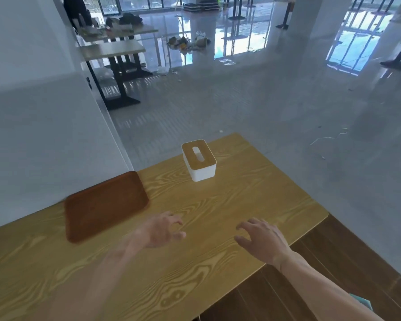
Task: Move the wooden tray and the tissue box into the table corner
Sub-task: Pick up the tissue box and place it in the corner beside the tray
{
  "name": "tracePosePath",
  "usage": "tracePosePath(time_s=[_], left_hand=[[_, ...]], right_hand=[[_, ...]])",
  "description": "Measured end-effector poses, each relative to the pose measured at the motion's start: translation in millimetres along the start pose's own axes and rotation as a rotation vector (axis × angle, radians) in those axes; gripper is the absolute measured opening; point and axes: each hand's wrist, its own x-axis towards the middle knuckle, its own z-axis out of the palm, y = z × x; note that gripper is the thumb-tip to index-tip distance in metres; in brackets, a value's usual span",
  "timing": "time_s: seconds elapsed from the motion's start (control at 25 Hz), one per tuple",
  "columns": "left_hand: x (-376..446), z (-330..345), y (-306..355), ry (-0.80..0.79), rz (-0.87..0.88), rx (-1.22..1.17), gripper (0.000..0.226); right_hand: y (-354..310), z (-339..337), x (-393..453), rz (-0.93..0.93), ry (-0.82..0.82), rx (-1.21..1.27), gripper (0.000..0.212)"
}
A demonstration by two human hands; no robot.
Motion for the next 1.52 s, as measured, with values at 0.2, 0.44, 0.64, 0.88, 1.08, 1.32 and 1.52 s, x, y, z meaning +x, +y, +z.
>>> tracePosePath(time_s=[0.2, 0.44, 0.64, 0.88, 1.08, 1.32, 1.52], left_hand=[[43.0, -42.5, -18.6, 0.121, 0.078, 0.027, 0.061], [106.3, -93.2, -53.8, 0.130, 0.096, 0.038, 0.060], [157.8, -126.4, -72.0, 0.111, 0.089, 0.103, 0.057], [244.9, -164.6, -70.6, 0.021, 0.107, 0.352, 0.071], [325.1, -190.2, -60.8, -0.060, 0.217, 0.700, 0.103], [389.4, -183.0, -47.1, -0.100, 0.418, 1.020, 0.134], [411.8, -174.9, -46.3, -0.131, 0.441, 1.066, 0.147]], right_hand=[[-2.2, -31.6, 57.3, -0.082, 0.113, 0.015, 0.045], [-10.6, -48.2, 130.1, -0.075, 0.126, -0.021, 0.048], [-22.7, -47.7, 192.9, 0.006, 0.103, 0.005, 0.053], [-32.7, -39.3, 268.3, 0.162, 0.095, 0.029, 0.073], [-41.3, -22.2, 316.2, 0.321, 0.052, 0.111, 0.106], [-57.6, 7.3, 357.8, 0.387, -0.009, 0.160, 0.126], [-67.0, 29.4, 379.6, 0.418, -0.001, 0.150, 0.130]])
